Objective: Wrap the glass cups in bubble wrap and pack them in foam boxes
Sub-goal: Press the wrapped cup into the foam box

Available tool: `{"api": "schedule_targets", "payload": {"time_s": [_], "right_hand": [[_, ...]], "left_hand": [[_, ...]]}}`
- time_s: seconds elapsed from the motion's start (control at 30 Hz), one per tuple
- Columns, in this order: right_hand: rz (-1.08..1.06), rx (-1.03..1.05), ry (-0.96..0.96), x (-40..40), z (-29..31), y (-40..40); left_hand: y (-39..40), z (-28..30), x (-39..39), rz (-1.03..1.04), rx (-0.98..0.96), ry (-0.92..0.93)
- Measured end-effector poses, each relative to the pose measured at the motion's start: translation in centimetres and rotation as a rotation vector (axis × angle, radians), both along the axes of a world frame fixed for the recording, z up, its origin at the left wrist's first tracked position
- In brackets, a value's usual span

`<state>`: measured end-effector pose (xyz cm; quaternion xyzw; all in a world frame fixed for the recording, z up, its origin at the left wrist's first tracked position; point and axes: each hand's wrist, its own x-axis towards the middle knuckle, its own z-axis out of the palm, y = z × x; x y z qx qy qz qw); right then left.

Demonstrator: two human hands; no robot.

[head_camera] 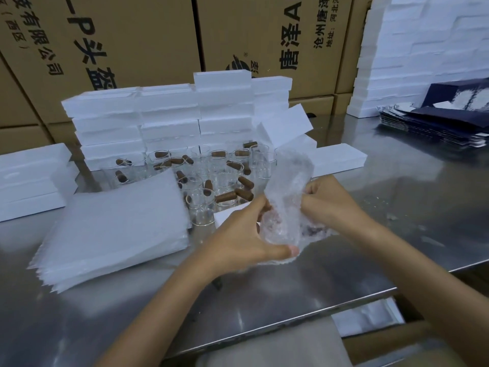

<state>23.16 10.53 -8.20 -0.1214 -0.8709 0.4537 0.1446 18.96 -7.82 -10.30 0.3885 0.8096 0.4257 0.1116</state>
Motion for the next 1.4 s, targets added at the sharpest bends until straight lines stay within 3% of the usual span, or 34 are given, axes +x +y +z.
{"api": "schedule_targets", "payload": {"time_s": [0.2, 0.5, 0.57, 0.63, 0.73, 0.87, 0.93, 1.07, 1.13, 1.2, 1.27, 1.33, 1.4], "right_hand": [[-0.038, 0.126, -0.024, -0.3, -2.6, 0.0], [0.062, 0.651, 0.042, -0.4, -3.1, -0.5], [0.153, 0.565, 0.041, -0.2, -3.0, -0.3], [0.239, 0.293, 0.025, 0.2, -2.6, 0.1], [0.195, 0.074, 0.071, 1.1, -2.5, 0.8], [0.188, 0.207, 0.303, 2.5, -3.1, -0.1], [0.241, 0.302, 0.341, 2.9, -3.8, -0.6], [0.263, 0.693, 0.264, 3.8, -5.2, -0.9], [0.279, 0.817, 0.227, 3.8, -5.4, -1.2], [0.283, 0.82, 0.214, 3.5, -5.2, -1.5], [0.245, 0.697, 0.245, 3.4, -4.8, -1.5], [0.175, 0.544, 0.342, 3.8, -4.6, -1.5], [0.147, 0.562, 0.454, 4.4, -5.1, -1.5]], "left_hand": [[-0.3, -1.1, -0.1, 0.032, -0.175, 0.326], [0.2, -1.6, 0.1, 0.208, 0.274, -0.04], [0.5, -1.9, 0.1, 0.187, 0.285, 0.028], [0.9, -2.2, 0.1, 0.173, 0.263, 0.141], [1.4, -2.5, 0.2, 0.142, 0.175, 0.334], [1.7, -2.7, -0.3, 0.087, -0.06, 0.6], [1.3, -2.4, -0.4, 0.051, -0.099, 0.571], [-0.2, -1.6, 0.1, 0.141, 0.246, 0.338], [-0.8, -1.4, 0.5, 0.129, 0.238, 0.386], [-1.1, -1.8, 0.9, 0.061, 0.083, 0.528], [-1.2, -2.1, 1.2, 0.042, -0.05, 0.642], [-1.1, -2.3, 1.2, 0.045, -0.147, 0.744], [-0.6, -2.5, 1.0, 0.056, -0.184, 0.818]]}}
